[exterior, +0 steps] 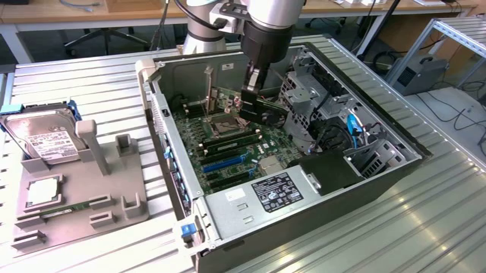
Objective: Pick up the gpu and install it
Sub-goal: 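Insert the gpu into the slot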
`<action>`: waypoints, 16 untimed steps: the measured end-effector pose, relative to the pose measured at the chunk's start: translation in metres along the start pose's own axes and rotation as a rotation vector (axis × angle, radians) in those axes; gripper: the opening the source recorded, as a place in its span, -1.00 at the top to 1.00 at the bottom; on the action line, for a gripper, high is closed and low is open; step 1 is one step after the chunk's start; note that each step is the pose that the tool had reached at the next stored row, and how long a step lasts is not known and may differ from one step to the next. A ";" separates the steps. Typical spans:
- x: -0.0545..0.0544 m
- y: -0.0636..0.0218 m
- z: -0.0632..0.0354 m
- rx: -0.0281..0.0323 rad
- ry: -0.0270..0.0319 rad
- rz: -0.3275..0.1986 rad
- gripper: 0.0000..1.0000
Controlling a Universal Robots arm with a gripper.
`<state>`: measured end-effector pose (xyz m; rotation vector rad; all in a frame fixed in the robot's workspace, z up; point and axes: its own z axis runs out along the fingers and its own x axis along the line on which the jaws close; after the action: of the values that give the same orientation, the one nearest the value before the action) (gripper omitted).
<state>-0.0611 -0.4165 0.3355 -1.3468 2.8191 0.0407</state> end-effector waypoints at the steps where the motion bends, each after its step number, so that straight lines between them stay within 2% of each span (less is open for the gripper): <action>1: 0.000 0.0000 0.0000 0.0000 0.0001 -0.002 0.47; 16: 0.000 0.0000 0.0001 -0.0007 0.0004 -0.026 0.47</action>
<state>-0.0611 -0.4165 0.3353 -1.3835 2.8016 0.0410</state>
